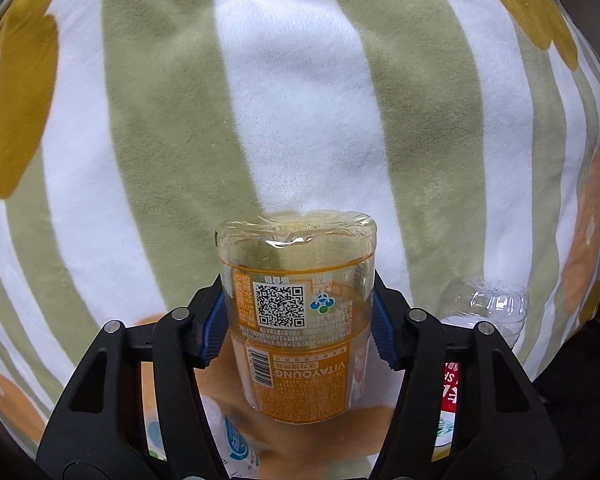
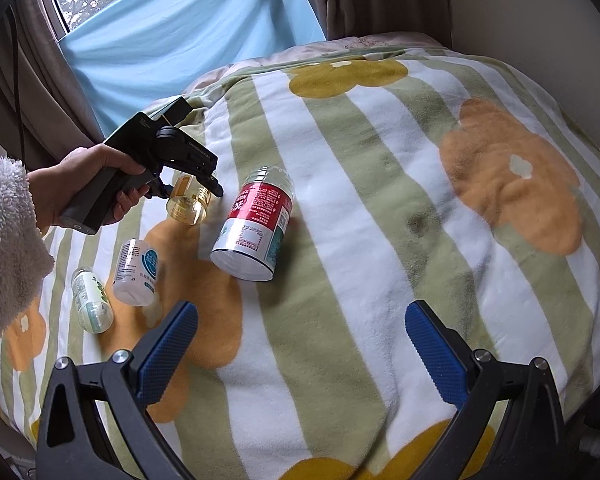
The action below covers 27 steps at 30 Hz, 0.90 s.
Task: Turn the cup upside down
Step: 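Reach the left gripper to the orange-labelled clear cup and grasp it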
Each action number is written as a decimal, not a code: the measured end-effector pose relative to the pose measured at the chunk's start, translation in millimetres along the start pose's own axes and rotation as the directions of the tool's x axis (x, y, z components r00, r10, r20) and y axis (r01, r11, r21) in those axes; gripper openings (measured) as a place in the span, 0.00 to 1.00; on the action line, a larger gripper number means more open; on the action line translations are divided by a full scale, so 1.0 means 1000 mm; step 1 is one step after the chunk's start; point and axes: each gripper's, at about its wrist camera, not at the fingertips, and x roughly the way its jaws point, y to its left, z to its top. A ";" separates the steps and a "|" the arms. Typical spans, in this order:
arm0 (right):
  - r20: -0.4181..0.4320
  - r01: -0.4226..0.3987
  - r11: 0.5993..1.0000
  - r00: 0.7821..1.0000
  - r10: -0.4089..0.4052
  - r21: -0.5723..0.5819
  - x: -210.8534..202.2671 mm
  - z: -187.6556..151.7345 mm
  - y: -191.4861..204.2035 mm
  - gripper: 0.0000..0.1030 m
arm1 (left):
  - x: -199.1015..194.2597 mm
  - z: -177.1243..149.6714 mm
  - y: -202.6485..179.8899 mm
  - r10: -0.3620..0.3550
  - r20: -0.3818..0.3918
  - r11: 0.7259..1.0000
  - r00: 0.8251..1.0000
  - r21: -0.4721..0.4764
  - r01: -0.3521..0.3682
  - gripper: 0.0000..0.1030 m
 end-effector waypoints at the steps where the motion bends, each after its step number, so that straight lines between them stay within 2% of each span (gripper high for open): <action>1: -0.003 -0.006 1.000 1.000 0.006 0.002 0.000 0.000 0.001 1.00 | 0.003 0.002 -0.001 0.003 0.005 1.000 1.000 0.003 -0.003 0.55; 6: -0.002 -0.011 1.000 1.000 0.011 -0.013 -0.001 -0.003 0.006 1.00 | 0.000 -0.005 -0.008 0.014 0.024 1.000 1.000 0.017 -0.014 0.54; 14: 0.007 -0.007 1.000 1.000 0.007 -0.031 -0.007 -0.006 0.015 1.00 | -0.032 -0.034 -0.019 0.008 0.092 0.997 0.996 0.071 -0.014 0.54; 21: 0.026 -0.007 0.999 1.000 0.009 -0.049 -0.019 -0.010 0.026 1.00 | -0.066 -0.099 -0.026 -0.020 0.147 0.992 0.989 0.122 0.002 0.54; 27: 0.030 -0.010 0.997 0.999 0.012 -0.073 -0.031 -0.022 0.035 1.00 | -0.085 -0.173 -0.001 -0.033 0.163 0.991 0.986 0.132 0.012 0.54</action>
